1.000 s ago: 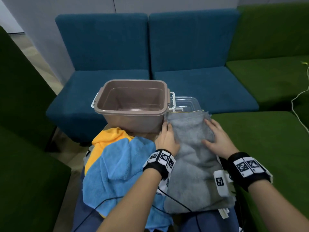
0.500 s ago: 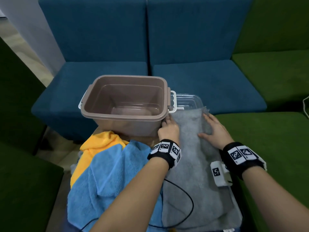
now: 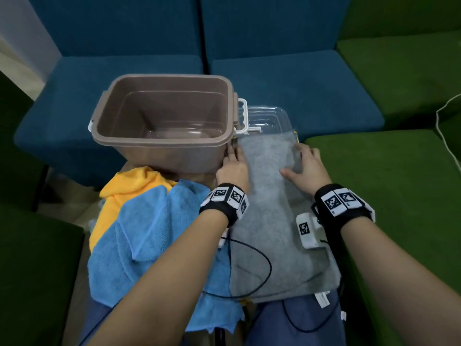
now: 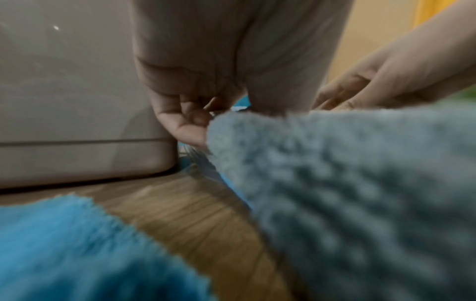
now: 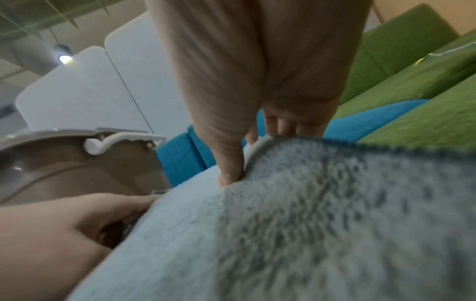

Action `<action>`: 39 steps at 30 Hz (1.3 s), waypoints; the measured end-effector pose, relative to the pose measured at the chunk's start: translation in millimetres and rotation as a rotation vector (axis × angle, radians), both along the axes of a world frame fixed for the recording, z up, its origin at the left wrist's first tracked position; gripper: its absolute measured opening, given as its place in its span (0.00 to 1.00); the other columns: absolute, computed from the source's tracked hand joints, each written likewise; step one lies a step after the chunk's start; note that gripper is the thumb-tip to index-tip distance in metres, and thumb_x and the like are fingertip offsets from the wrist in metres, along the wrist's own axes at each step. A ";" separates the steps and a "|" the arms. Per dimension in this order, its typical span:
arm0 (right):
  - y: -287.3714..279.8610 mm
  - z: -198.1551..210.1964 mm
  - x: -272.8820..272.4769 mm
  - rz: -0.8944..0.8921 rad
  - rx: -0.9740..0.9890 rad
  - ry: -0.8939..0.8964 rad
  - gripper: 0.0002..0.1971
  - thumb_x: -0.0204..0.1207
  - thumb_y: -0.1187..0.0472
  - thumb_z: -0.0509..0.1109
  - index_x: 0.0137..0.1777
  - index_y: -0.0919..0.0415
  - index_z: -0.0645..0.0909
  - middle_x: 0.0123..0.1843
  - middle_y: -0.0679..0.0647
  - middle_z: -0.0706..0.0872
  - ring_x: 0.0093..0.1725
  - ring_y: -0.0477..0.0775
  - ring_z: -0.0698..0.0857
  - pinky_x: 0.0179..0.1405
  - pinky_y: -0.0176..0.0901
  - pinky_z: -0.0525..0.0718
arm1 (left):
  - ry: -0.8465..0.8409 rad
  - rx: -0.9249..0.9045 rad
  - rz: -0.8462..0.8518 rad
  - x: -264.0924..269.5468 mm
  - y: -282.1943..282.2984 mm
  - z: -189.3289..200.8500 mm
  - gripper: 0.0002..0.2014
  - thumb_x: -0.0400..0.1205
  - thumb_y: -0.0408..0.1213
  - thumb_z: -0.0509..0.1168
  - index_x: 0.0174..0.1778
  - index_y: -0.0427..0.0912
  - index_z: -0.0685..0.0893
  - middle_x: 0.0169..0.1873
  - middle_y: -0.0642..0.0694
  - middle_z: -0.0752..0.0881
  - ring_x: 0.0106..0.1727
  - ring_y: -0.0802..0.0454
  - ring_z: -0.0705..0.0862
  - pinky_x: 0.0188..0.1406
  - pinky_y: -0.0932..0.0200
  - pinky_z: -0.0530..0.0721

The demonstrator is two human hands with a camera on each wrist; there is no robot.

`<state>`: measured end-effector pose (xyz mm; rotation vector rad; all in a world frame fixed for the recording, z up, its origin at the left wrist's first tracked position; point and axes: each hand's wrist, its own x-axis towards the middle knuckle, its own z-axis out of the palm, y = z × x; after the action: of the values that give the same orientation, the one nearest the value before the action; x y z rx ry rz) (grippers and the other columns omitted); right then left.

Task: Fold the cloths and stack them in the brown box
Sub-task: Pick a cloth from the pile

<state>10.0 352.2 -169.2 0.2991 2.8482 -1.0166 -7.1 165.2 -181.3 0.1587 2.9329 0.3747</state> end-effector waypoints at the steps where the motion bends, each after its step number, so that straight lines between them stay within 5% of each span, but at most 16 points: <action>1: -0.2 2.7 11.0 -0.006 -0.018 -0.005 0.40 0.72 0.57 0.79 0.80 0.59 0.63 0.74 0.62 0.66 0.70 0.62 0.75 0.71 0.43 0.69 | -0.016 0.066 -0.008 8.5 -7.5 2.3 0.38 0.81 0.33 0.62 0.84 0.36 0.49 0.82 0.35 0.54 0.73 0.39 0.70 0.62 0.46 0.79; 6: 9.8 -0.2 73.1 0.030 -0.098 -0.015 0.41 0.70 0.58 0.80 0.79 0.59 0.62 0.66 0.58 0.76 0.66 0.57 0.78 0.62 0.37 0.71 | -0.145 0.396 -0.098 59.2 -46.8 -0.3 0.41 0.76 0.30 0.65 0.83 0.39 0.52 0.72 0.30 0.67 0.65 0.31 0.77 0.66 0.45 0.77; 8: 12.1 -4.1 95.6 0.013 -0.215 -0.063 0.42 0.70 0.55 0.80 0.80 0.53 0.59 0.63 0.51 0.81 0.62 0.52 0.82 0.63 0.43 0.78 | -0.177 0.496 -0.095 82.5 -52.1 0.0 0.42 0.78 0.30 0.65 0.84 0.39 0.48 0.73 0.30 0.70 0.64 0.34 0.80 0.65 0.53 0.77; 12: 16.4 -9.4 131.8 0.040 -0.455 -0.095 0.46 0.65 0.47 0.82 0.79 0.42 0.58 0.72 0.51 0.79 0.69 0.48 0.81 0.72 0.56 0.79 | -0.174 0.679 -0.126 136.7 -51.8 -3.3 0.43 0.79 0.30 0.67 0.85 0.39 0.46 0.75 0.36 0.71 0.73 0.43 0.74 0.71 0.63 0.68; 15: 14.7 -3.3 150.6 0.139 -0.528 -0.122 0.43 0.69 0.63 0.81 0.80 0.47 0.62 0.77 0.46 0.72 0.72 0.36 0.76 0.71 0.38 0.76 | -0.111 0.676 -0.090 169.4 -53.2 -11.6 0.43 0.79 0.33 0.68 0.85 0.41 0.49 0.80 0.40 0.65 0.79 0.46 0.66 0.79 0.59 0.62; 18: 13.6 13.2 156.8 0.272 -0.438 -0.154 0.30 0.72 0.68 0.78 0.72 0.51 0.76 0.73 0.43 0.78 0.60 0.26 0.80 0.65 0.29 0.78 | -0.091 0.717 -0.028 186.7 -58.1 -8.7 0.37 0.80 0.31 0.67 0.84 0.44 0.56 0.73 0.42 0.73 0.74 0.48 0.71 0.73 0.65 0.65; 20: 14.8 22.4 156.6 0.277 -0.414 -0.108 0.19 0.74 0.69 0.76 0.64 0.54 0.83 0.65 0.45 0.84 0.56 0.29 0.83 0.59 0.26 0.80 | -0.053 0.755 -0.026 189.1 -61.3 -2.3 0.33 0.80 0.28 0.67 0.81 0.44 0.64 0.62 0.39 0.79 0.61 0.47 0.78 0.63 0.65 0.71; 22: 15.2 30.8 154.2 0.221 -0.485 -0.046 0.15 0.75 0.70 0.74 0.59 0.55 0.86 0.62 0.47 0.87 0.62 0.40 0.85 0.63 0.33 0.81 | -0.007 0.808 -0.049 185.8 -62.4 2.6 0.29 0.80 0.25 0.66 0.78 0.43 0.71 0.55 0.38 0.81 0.48 0.52 0.79 0.58 0.60 0.76; 26: 16.7 33.6 152.1 0.141 -0.585 -0.011 0.15 0.74 0.69 0.74 0.61 0.58 0.84 0.63 0.50 0.87 0.61 0.54 0.85 0.67 0.52 0.80 | -0.047 0.841 -0.055 176.6 -57.7 -1.9 0.24 0.82 0.23 0.63 0.72 0.47 0.77 0.60 0.48 0.80 0.50 0.56 0.79 0.53 0.72 0.76; 30: 22.9 16.6 154.5 0.243 -0.272 -0.100 0.15 0.74 0.68 0.76 0.59 0.54 0.85 0.62 0.47 0.87 0.67 0.47 0.82 0.75 0.48 0.74 | -0.176 0.798 -0.011 179.3 -49.8 -12.7 0.18 0.81 0.23 0.64 0.63 0.45 0.84 0.52 0.48 0.76 0.38 0.65 0.74 0.45 0.77 0.71; 35: 35.0 20.1 161.4 0.123 -0.060 -0.050 0.14 0.72 0.63 0.79 0.56 0.53 0.85 0.57 0.47 0.88 0.59 0.48 0.84 0.60 0.42 0.78 | -0.193 0.775 -0.082 192.2 -48.2 -12.0 0.17 0.81 0.27 0.65 0.65 0.46 0.82 0.57 0.47 0.76 0.29 0.61 0.76 0.37 0.74 0.79; 37: 32.8 14.3 168.0 0.184 0.050 -0.177 0.21 0.71 0.63 0.80 0.62 0.52 0.81 0.59 0.50 0.85 0.57 0.49 0.83 0.55 0.38 0.76 | -0.216 0.677 -0.105 193.4 -48.3 -9.8 0.19 0.82 0.29 0.64 0.68 0.48 0.78 0.55 0.50 0.72 0.30 0.61 0.78 0.40 0.69 0.82; 39: 28.3 10.6 173.1 0.239 0.197 -0.291 0.26 0.71 0.60 0.79 0.67 0.50 0.75 0.63 0.54 0.78 0.57 0.55 0.82 0.57 0.45 0.80 | -0.190 0.519 -0.134 192.1 -48.9 -5.8 0.21 0.80 0.33 0.66 0.69 0.48 0.75 0.56 0.50 0.67 0.42 0.55 0.79 0.51 0.57 0.84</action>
<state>183.0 380.5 -158.6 0.1059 2.6385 -0.5956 185.0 116.3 -187.1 0.3624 2.5594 1.0568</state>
